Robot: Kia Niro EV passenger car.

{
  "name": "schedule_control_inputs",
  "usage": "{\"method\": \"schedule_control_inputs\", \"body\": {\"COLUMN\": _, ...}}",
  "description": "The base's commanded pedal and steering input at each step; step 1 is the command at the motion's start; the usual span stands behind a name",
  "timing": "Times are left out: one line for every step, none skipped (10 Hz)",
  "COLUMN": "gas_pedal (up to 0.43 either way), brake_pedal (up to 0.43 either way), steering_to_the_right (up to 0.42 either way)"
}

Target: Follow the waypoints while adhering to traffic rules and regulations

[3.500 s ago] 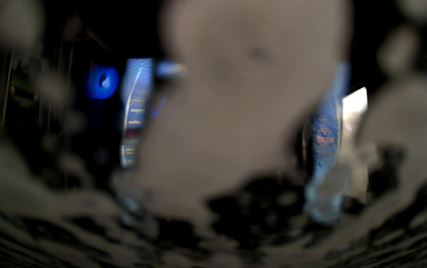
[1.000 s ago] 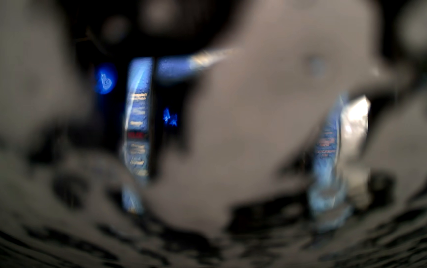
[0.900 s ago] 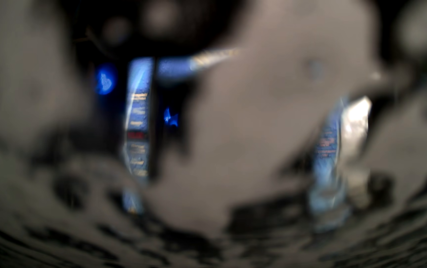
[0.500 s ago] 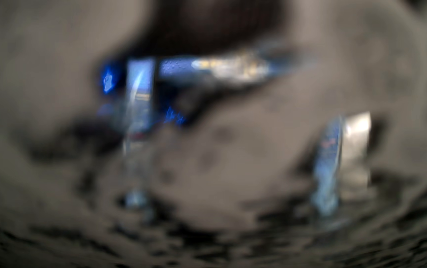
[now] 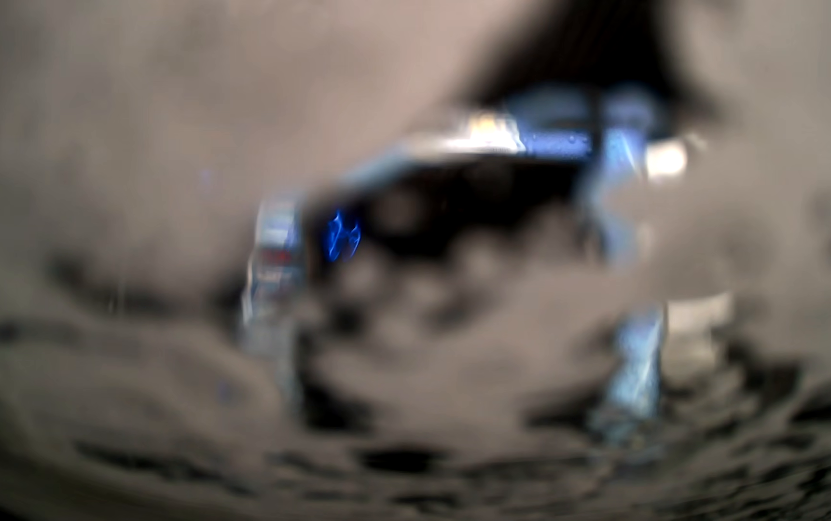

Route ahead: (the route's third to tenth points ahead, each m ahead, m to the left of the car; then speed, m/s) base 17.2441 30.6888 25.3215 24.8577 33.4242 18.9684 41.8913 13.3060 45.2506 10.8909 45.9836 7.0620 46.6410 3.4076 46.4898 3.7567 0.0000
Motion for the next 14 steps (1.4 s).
{"method": "schedule_control_inputs", "body": {"gas_pedal": 0.000, "brake_pedal": 0.000, "steering_to_the_right": -0.014}}
{"method": "schedule_control_inputs", "body": {"gas_pedal": 0.000, "brake_pedal": 0.000, "steering_to_the_right": -0.014}}
{"method": "schedule_control_inputs", "body": {"gas_pedal": 0.000, "brake_pedal": 0.006, "steering_to_the_right": -0.015}}
{"method": "schedule_control_inputs", "body": {"gas_pedal": 0.000, "brake_pedal": 0.000, "steering_to_the_right": -0.014}}
{"method": "schedule_control_inputs", "body": {"gas_pedal": 0.000, "brake_pedal": 0.000, "steering_to_the_right": -0.014}}
{"method": "schedule_control_inputs", "body": {"gas_pedal": 0.000, "brake_pedal": 0.000, "steering_to_the_right": -0.014}}
{"method": "schedule_control_inputs", "body": {"gas_pedal": 0.000, "brake_pedal": 0.000, "steering_to_the_right": -0.014}}
{"method": "schedule_control_inputs", "body": {"gas_pedal": 0.000, "brake_pedal": 0.000, "steering_to_the_right": -0.014}}
{"method": "schedule_control_inputs", "body": {"gas_pedal": 0.000, "brake_pedal": 0.000, "steering_to_the_right": -0.015}}
{"method": "schedule_control_inputs", "body": {"gas_pedal": 0.000, "brake_pedal": 0.000, "steering_to_the_right": -0.015}}
{"method": "schedule_control_inputs", "body": {"gas_pedal": 0.000, "brake_pedal": 0.000, "steering_to_the_right": -0.014}}
{"method": "schedule_control_inputs", "body": {"gas_pedal": 0.000, "brake_pedal": 0.000, "steering_to_the_right": -0.014}}
{"method": "schedule_control_inputs", "body": {"gas_pedal": 0.000, "brake_pedal": 0.000, "steering_to_the_right": -0.014}}
{"method": "schedule_control_inputs", "body": {"gas_pedal": 0.000, "brake_pedal": 0.000, "steering_to_the_right": -0.014}}
